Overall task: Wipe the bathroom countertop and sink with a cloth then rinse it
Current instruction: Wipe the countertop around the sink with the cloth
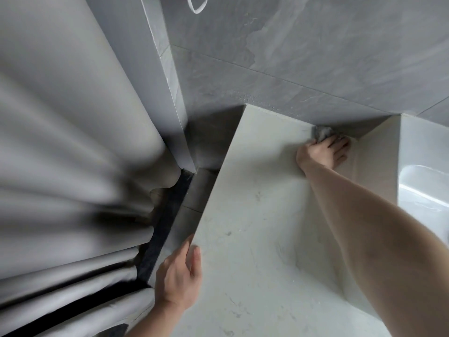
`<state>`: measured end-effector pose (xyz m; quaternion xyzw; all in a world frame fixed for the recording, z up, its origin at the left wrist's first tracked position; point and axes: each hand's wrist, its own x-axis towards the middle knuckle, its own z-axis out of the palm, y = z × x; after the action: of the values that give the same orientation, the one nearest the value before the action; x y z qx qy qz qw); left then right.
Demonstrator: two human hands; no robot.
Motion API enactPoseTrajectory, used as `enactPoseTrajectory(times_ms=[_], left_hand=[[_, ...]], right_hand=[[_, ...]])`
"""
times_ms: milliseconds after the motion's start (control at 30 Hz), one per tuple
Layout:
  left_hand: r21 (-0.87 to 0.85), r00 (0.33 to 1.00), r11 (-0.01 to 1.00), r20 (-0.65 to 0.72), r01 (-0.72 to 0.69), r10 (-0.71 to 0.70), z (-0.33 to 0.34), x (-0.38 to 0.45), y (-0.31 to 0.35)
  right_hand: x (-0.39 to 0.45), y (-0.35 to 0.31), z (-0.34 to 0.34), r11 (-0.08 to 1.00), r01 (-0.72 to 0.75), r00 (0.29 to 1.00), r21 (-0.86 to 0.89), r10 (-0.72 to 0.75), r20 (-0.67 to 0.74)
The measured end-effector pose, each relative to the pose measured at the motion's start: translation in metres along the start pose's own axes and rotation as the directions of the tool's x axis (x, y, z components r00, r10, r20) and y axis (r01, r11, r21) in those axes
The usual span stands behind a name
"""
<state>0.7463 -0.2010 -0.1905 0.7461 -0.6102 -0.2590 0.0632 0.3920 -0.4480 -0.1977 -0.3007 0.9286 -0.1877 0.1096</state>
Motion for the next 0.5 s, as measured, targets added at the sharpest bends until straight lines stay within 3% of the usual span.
enactPoseTrajectory(times_ms=[100, 233, 367, 500], left_hand=[[-0.005, 1.000, 1.000, -0.001, -0.026, 0.026, 0.000, 0.000, -0.001], [-0.010, 0.999, 0.999, -0.008, -0.033, 0.033, 0.002, 0.000, -0.003], [-0.011, 1.000, 1.000, -0.005, -0.020, 0.020, 0.002, 0.001, -0.004], [-0.020, 1.000, 1.000, -0.009, -0.017, 0.017, 0.003, 0.000, -0.006]], right_hand=[[-0.019, -0.042, 0.021, 0.999, 0.054, 0.999, -0.001, -0.054, -0.009], [-0.060, -0.093, 0.039, 0.982, 0.181, 0.977, -0.052, -0.173, 0.128], [-0.097, -0.126, 0.053, 0.873, 0.481, 0.851, -0.082, -0.443, 0.282], [-0.095, -0.119, 0.051, 0.765, 0.638, 0.740, -0.084, -0.580, 0.341]])
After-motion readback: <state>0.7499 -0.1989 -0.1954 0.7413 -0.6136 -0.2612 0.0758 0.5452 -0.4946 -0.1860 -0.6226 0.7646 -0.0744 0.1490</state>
